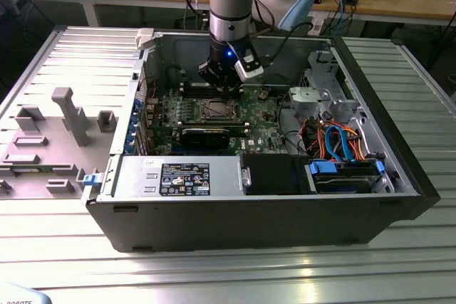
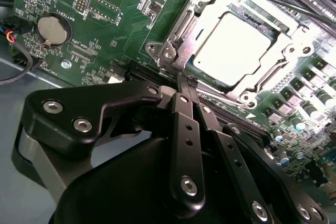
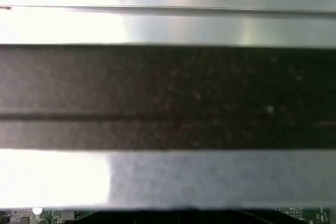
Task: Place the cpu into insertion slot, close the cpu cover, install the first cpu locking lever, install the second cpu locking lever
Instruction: 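Install the first cpu locking lever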
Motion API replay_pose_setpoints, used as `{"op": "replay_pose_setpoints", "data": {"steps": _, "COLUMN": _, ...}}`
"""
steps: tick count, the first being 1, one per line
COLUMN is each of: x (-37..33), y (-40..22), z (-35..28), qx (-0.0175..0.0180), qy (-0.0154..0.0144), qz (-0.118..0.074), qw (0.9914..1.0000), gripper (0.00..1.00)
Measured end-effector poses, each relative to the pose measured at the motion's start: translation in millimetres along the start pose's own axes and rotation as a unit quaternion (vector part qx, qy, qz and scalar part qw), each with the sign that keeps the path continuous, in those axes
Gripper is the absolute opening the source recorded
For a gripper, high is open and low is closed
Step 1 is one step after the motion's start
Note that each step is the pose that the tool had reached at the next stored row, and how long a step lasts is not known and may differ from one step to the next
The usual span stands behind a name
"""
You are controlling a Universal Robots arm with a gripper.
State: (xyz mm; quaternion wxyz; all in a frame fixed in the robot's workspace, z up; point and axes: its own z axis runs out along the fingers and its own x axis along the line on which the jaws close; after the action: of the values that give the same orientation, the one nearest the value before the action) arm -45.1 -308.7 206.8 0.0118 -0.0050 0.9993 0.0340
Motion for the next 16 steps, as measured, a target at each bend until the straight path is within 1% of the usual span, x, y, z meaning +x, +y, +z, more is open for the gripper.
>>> {"op": "replay_pose_setpoints", "data": {"steps": 1, "x": -0.5, "y": -0.1, "z": 0.7, "qx": 0.0028, "qy": 0.0001, "qz": 0.0, "qw": 1.0, "gripper": 0.11}}
{"op": "replay_pose_setpoints", "data": {"steps": 2, "x": -0.7, "y": -0.1, "z": 1.2, "qx": 0.0041, "qy": 0.0003, "qz": 0.0, "qw": 0.99999, "gripper": 0.11}}
{"op": "replay_pose_setpoints", "data": {"steps": 4, "x": -0.9, "y": -0.2, "z": 1.4, "qx": 0.0047, "qy": 0.0004, "qz": 0.0, "qw": 0.99999, "gripper": 0.11}}
{"op": "replay_pose_setpoints", "data": {"steps": 5, "x": -1.0, "y": -0.5, "z": 3.1, "qx": 0.0054, "qy": 0.0003, "qz": 0.0, "qw": 0.99999, "gripper": 0.11}}
{"op": "replay_pose_setpoints", "data": {"steps": 6, "x": -1.0, "y": -0.6, "z": 3.2, "qx": 0.0053, "qy": 0.0003, "qz": 0.0, "qw": 0.99999, "gripper": 0.11}}
{"op": "replay_pose_setpoints", "data": {"steps": 7, "x": -1.0, "y": -0.8, "z": 3.5, "qx": 0.006, "qy": 0.0004, "qz": 0.0, "qw": 0.99998, "gripper": 0.11}}
{"op": "replay_pose_setpoints", "data": {"steps": 8, "x": -1.0, "y": -0.9, "z": 4.8, "qx": 0.008, "qy": 0.0004, "qz": 0.0, "qw": 0.99997, "gripper": 0.11}}
{"op": "replay_pose_setpoints", "data": {"steps": 9, "x": -1.1, "y": -0.9, "z": 7.1, "qx": -0.0236, "qy": -0.0001, "qz": 0.001, "qw": 0.99972, "gripper": 0.11}}
{"op": "replay_pose_setpoints", "data": {"steps": 10, "x": -1.1, "y": -0.7, "z": 6.1, "qx": -0.0252, "qy": -0.0004, "qz": 0.001, "qw": 0.99968, "gripper": 0.11}}
{"op": "replay_pose_setpoints", "data": {"steps": 12, "x": -1.3, "y": -0.4, "z": -0.6, "qx": -0.0248, "qy": -0.0002, "qz": 0.001, "qw": 0.99969, "gripper": 0.11}}
{"op": "replay_pose_setpoints", "data": {"steps": 14, "x": -1.3, "y": -0.2, "z": -4.7, "qx": -0.0246, "qy": 0.0, "qz": 0.001, "qw": 0.9997, "gripper": 0.11}}
{"op": "replay_pose_setpoints", "data": {"steps": 16, "x": -1.4, "y": -0.1, "z": -5.2, "qx": -0.0246, "qy": -0.0001, "qz": 0.001, "qw": 0.9997, "gripper": 0.11}}
